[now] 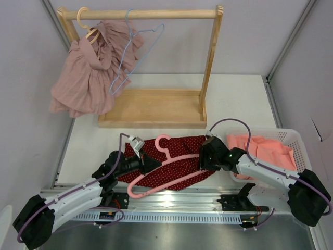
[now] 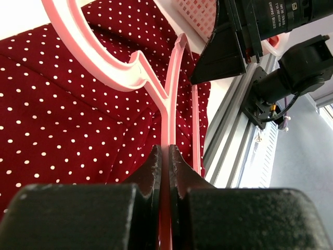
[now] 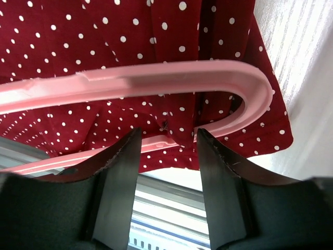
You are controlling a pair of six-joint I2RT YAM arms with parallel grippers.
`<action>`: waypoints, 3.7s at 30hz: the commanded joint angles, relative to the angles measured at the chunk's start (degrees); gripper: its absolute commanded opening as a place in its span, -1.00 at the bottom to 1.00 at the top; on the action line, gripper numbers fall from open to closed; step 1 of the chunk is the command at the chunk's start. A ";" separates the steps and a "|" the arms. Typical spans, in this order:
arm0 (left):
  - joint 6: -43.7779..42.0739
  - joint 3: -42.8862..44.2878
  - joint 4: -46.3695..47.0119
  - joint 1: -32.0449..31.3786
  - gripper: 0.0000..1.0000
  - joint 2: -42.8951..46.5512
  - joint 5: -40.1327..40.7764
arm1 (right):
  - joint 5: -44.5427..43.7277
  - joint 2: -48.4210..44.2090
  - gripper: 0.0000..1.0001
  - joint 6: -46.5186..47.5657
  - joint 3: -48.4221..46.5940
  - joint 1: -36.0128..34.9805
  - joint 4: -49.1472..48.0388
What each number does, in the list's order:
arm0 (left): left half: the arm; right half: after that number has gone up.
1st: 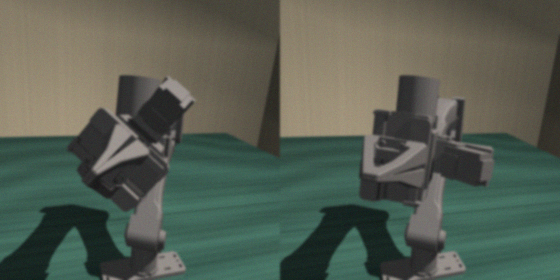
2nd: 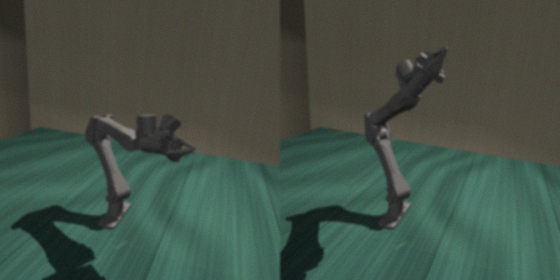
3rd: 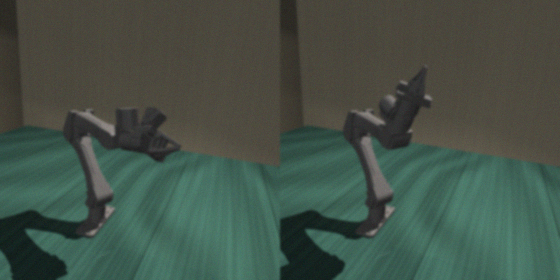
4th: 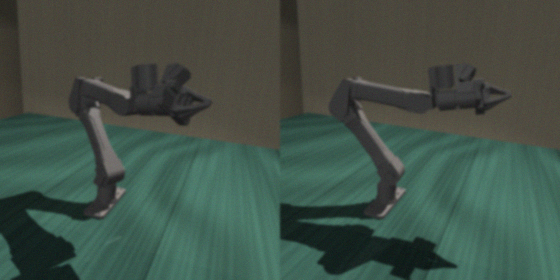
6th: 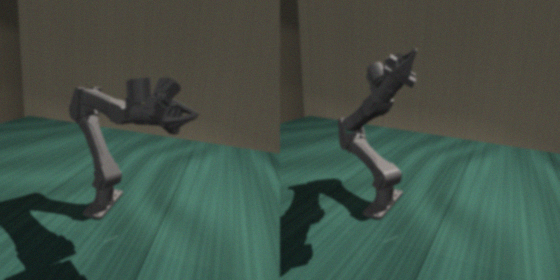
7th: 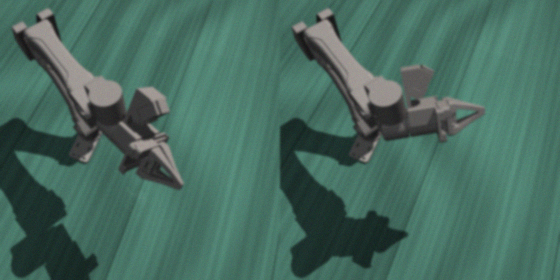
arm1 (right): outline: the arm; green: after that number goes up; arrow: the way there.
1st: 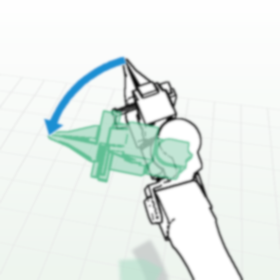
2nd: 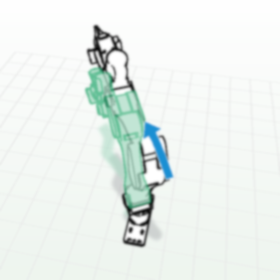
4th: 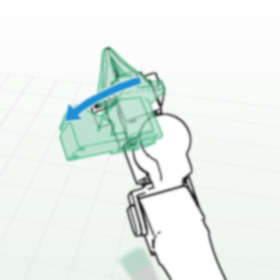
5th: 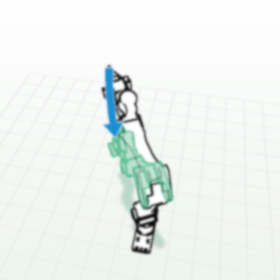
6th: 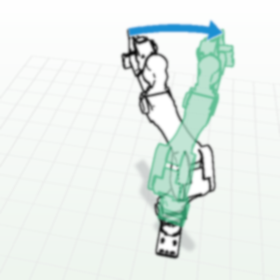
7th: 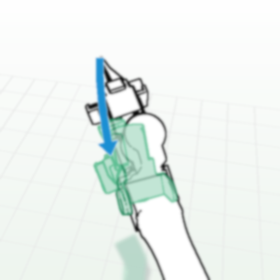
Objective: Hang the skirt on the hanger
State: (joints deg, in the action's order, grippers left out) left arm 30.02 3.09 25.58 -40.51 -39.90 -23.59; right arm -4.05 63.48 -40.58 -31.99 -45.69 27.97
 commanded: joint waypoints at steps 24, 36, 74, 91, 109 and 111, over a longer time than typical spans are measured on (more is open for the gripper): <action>-1.63 0.24 7.73 -0.18 -1.00 -4.22 5.93 | -5.17 -2.75 -0.84 0.24 -16.97 0.86 11.93; -6.99 1.04 2.81 -0.18 -1.00 -2.73 17.87 | -3.59 -4.95 -0.88 1.11 -18.64 3.68 14.66; -18.59 3.59 15.72 -2.11 -1.00 -20.04 34.06 | -2.45 -4.51 -0.50 4.37 -22.86 12.65 19.76; -19.03 2.53 15.55 -2.82 -1.00 -18.11 33.09 | -8.78 8.22 -0.05 -6.00 -21.53 -15.90 0.36; -18.95 2.71 16.08 -2.82 -1.00 -19.51 32.56 | -11.24 29.41 0.26 -12.77 -28.22 -23.83 -8.10; -18.95 2.80 15.99 -2.82 -1.00 -19.69 32.56 | -11.68 30.82 0.25 -13.74 -28.13 -23.92 -8.80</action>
State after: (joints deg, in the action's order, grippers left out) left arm 12.95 4.95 39.03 -43.38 -58.98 6.87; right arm -13.02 92.73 -51.07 -58.50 -69.17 21.71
